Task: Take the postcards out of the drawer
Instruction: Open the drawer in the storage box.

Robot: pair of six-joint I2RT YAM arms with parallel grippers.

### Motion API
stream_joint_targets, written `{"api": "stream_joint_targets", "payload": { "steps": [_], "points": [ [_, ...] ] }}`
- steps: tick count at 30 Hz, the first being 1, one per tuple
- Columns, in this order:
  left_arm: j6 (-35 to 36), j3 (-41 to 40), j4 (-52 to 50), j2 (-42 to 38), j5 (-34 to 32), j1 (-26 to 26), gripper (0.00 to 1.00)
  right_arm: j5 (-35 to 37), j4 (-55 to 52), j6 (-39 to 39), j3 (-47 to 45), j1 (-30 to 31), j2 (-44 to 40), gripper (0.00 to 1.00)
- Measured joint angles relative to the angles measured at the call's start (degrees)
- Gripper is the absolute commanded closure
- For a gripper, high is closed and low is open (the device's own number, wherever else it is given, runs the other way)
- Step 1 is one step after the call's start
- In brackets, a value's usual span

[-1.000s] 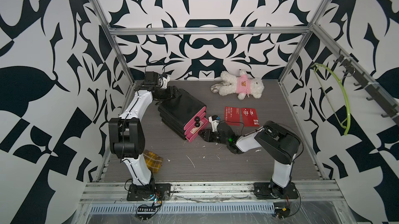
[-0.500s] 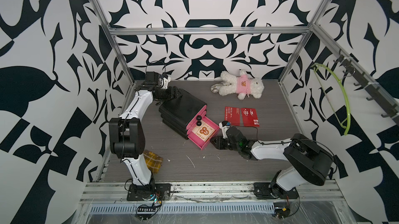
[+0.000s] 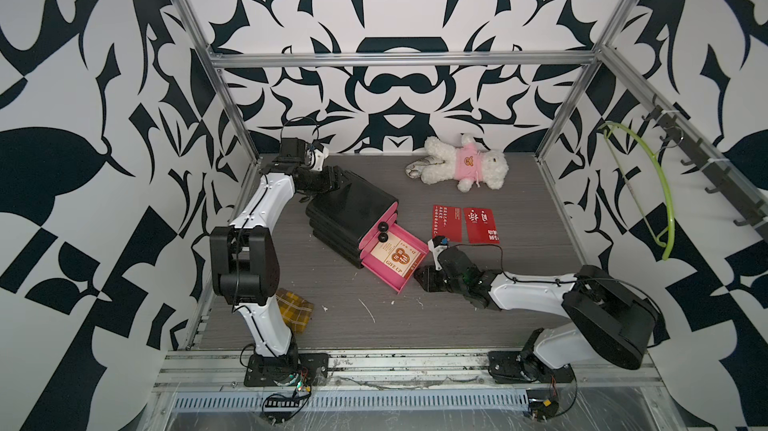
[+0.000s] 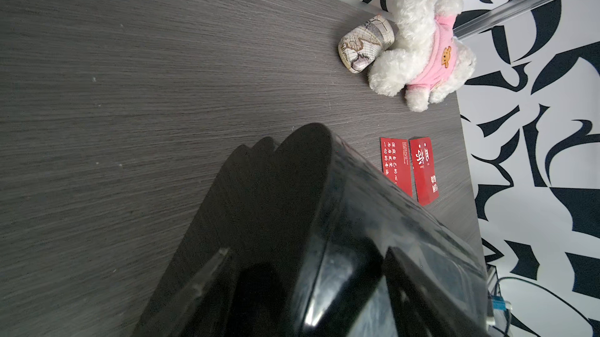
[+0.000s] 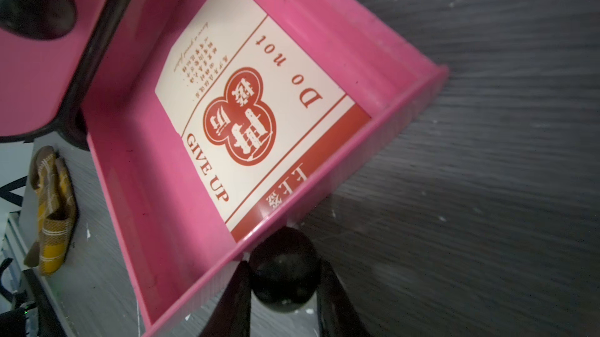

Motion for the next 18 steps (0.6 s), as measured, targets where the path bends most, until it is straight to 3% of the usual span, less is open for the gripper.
{"api": "stream_joint_targets", "payload": {
  "steps": [7,13,18],
  "points": [
    [0.0,0.07,-0.07,0.07,0.02,0.0,0.24,5.03,-15.74,-3.98,5.27,-0.13,-5.01,0.53],
    [0.0,0.15,-0.13,0.15,0.07,0.0,0.24,7.58,-24.2,-7.39,9.16,-0.13,-10.88,0.52],
    [0.0,0.15,-0.13,0.15,0.09,0.0,0.24,7.37,-27.32,-12.5,17.57,-0.13,-7.26,0.54]
  ]
}}
